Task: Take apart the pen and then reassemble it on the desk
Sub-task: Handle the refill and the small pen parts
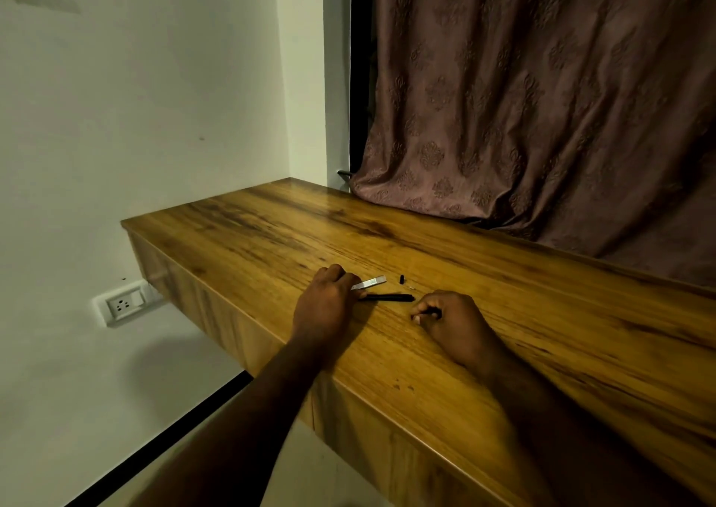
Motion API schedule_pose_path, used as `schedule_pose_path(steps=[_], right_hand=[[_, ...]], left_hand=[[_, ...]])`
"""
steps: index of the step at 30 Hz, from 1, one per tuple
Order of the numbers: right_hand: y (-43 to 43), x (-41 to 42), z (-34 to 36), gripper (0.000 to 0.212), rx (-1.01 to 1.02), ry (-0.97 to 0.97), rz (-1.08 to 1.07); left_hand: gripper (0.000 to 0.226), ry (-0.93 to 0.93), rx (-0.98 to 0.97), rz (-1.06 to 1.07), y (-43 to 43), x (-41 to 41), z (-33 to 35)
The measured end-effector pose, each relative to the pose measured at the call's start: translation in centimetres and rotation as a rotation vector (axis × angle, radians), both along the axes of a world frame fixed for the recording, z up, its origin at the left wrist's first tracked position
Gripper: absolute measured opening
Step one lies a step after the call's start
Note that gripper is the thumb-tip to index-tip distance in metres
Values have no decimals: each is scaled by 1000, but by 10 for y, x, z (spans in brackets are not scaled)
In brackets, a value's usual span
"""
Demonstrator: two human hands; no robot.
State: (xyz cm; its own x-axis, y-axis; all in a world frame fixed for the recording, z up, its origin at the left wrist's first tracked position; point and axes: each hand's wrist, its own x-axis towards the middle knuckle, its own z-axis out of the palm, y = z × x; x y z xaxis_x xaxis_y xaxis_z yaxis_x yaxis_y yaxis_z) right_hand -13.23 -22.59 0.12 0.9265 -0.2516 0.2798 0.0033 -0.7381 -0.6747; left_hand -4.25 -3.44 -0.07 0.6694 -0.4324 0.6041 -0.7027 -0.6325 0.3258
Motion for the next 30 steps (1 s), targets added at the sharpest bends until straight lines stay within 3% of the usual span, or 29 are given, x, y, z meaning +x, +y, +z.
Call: schedule_pose_path(steps=[4, 7, 13, 15, 17, 20, 23, 27, 30], right_hand=[[-13, -2, 3, 28, 62, 14, -35], [-17, -1, 0, 19, 101, 43, -21], [-40, -6, 21, 9, 951, -97, -236], [-36, -10, 26, 6, 1092, -27, -201], [-20, -11, 29, 12, 1152, 58, -78], [7, -8, 33, 22, 1198, 107, 39], [24, -5, 32, 21, 1172, 104, 22], [33, -3, 26, 20, 1175, 80, -8], [35, -2, 25, 15, 1162, 101, -27]], left_hand=[[27, -11, 10, -10, 1, 1, -1], [24, -11, 7, -27, 0, 3, -2], [21, -63, -15, -130, 2, -5, 2], [31, -45, -22, -180, 2, -7, 5], [42, -37, -31, -223, 3, -8, 5], [32, -51, -38, -248, 2, -8, 2], [24, -60, -35, -252, 1, -6, 0], [44, -60, -33, -295, 0, -12, 5], [46, -71, -12, -281, -1, -13, 6]])
